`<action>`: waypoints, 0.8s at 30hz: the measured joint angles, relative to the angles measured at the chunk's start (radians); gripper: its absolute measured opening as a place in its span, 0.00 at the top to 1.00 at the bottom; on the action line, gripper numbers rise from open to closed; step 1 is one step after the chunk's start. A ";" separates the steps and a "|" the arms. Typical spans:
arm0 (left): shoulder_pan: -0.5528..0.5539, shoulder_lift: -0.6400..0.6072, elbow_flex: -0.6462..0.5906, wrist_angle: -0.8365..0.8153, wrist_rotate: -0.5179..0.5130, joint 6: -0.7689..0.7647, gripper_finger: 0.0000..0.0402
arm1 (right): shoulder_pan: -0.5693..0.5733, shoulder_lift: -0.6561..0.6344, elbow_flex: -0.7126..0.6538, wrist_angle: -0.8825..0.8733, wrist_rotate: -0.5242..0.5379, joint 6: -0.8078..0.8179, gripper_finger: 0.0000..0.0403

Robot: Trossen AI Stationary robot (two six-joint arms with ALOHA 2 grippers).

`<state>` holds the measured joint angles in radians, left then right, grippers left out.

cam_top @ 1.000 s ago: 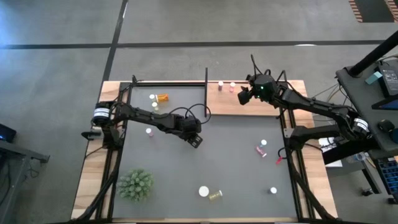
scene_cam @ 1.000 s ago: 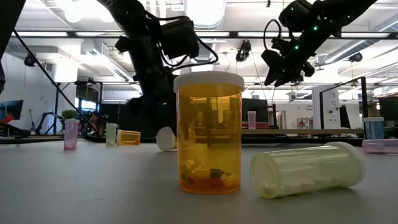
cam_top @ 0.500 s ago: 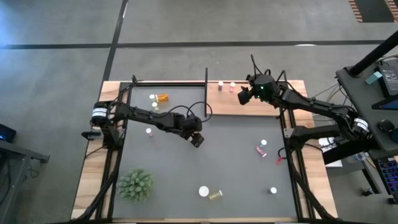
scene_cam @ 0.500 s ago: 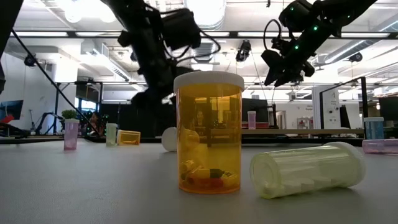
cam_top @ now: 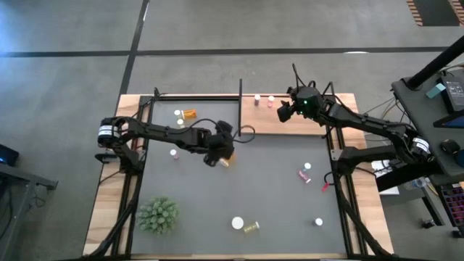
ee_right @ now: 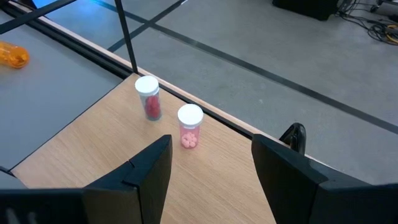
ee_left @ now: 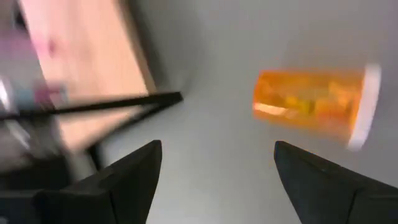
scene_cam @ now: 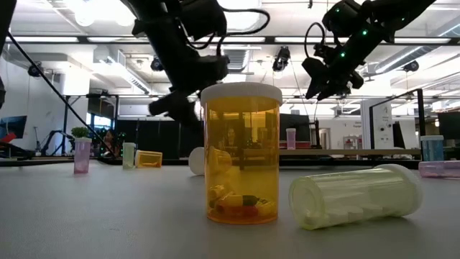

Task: Pick and place medicine bottles onto shelf by color
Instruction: Move the middle orange pill bottle to the center of the table

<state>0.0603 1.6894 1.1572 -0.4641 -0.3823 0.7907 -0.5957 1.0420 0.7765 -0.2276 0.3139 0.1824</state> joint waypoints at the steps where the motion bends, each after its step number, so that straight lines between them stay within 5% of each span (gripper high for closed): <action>1: 0.001 0.000 0.000 0.000 0.001 0.098 0.27 | 0.000 0.000 0.000 0.000 0.000 -0.001 0.47; 6: 0.001 0.003 -0.001 0.001 0.059 0.403 0.27 | 0.000 0.000 0.000 0.000 0.000 -0.001 0.47; 12: 0.010 0.004 -0.001 -0.001 0.230 0.495 0.27 | 0.000 0.000 0.000 0.000 0.000 -0.001 0.47; 17: 0.012 0.006 -0.002 -0.008 0.374 0.722 0.27 | 0.000 0.000 0.000 0.000 0.000 0.000 0.47; 24: 0.041 0.055 -0.003 -0.008 0.399 0.931 0.27 | 0.000 0.000 0.000 0.000 0.000 0.000 0.47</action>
<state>0.1012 1.7444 1.1542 -0.4722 0.0164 1.7221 -0.5957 1.0420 0.7765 -0.2276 0.3141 0.1820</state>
